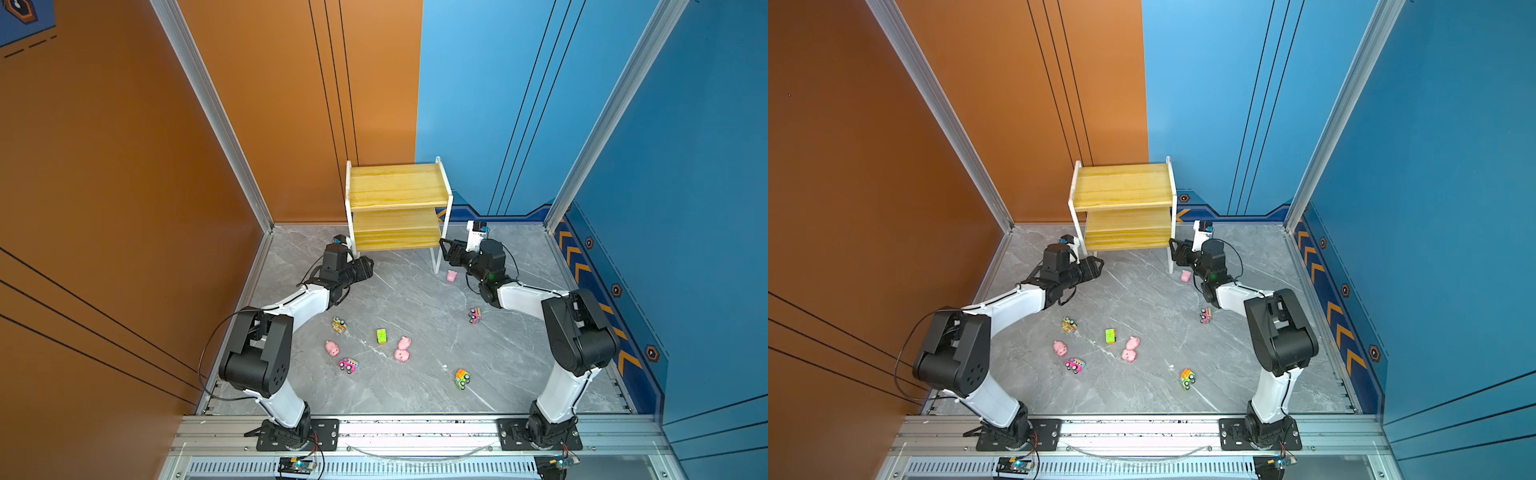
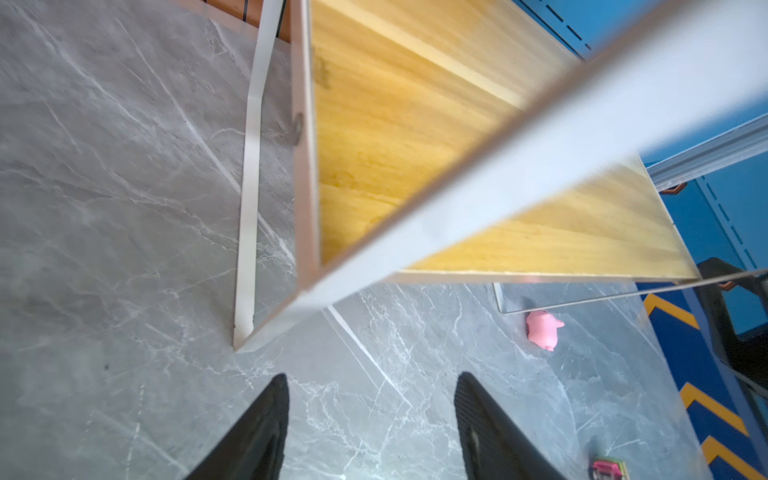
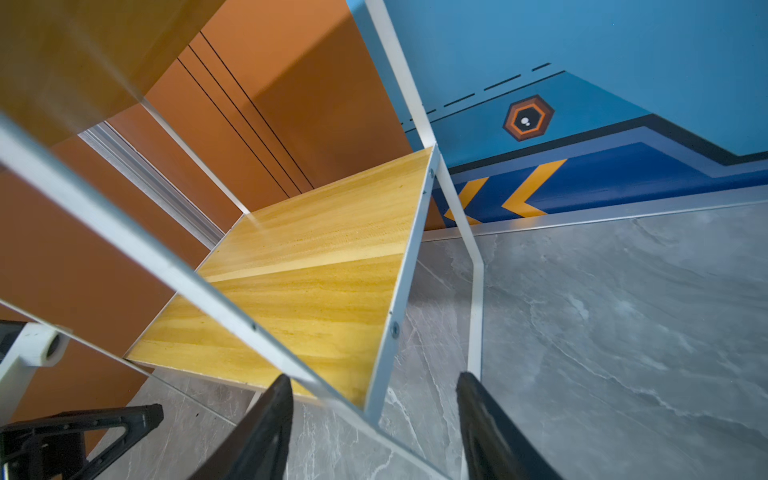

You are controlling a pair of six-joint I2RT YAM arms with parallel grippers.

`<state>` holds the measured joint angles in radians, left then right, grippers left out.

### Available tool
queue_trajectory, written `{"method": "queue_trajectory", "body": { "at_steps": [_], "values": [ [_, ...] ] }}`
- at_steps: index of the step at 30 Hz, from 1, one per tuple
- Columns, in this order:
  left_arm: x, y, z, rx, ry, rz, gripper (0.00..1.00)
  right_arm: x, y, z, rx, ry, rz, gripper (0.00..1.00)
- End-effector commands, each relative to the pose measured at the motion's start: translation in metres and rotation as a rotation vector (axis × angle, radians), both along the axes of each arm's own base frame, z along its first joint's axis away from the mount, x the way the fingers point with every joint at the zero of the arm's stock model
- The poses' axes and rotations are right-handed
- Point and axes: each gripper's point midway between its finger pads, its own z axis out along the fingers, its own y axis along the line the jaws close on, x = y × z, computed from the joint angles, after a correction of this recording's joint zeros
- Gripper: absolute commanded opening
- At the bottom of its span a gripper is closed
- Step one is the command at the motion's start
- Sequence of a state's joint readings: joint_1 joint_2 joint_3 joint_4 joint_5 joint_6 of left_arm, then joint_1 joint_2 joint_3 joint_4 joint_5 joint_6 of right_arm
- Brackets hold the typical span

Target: Place and organize the plastic toys onto the shelf

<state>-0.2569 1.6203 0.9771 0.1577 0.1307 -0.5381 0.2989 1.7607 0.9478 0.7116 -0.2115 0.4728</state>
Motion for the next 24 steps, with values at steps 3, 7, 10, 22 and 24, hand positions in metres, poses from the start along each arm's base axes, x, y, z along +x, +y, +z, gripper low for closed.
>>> {"method": "queue_trajectory", "body": {
  "at_steps": [3,7,10,22,24],
  "values": [
    [-0.025,0.024,0.026,0.140,0.038,0.071,0.80,-0.032,-0.024,-0.002,-0.052,0.055,-0.114,0.67],
    [-0.045,0.029,0.045,0.197,0.082,0.046,0.85,-0.050,-0.043,-0.033,-0.138,0.201,-0.217,0.69],
    [-0.067,0.028,0.058,0.253,0.065,0.005,0.91,-0.052,-0.054,-0.057,-0.151,0.323,-0.285,0.71],
    [-0.126,0.011,0.082,0.419,-0.021,-0.213,0.95,-0.022,-0.045,-0.108,-0.209,0.590,-0.336,0.71],
    [-0.125,0.010,0.082,0.426,-0.025,-0.219,0.95,-0.018,-0.045,-0.116,-0.219,0.621,-0.352,0.71]
  ]
}}
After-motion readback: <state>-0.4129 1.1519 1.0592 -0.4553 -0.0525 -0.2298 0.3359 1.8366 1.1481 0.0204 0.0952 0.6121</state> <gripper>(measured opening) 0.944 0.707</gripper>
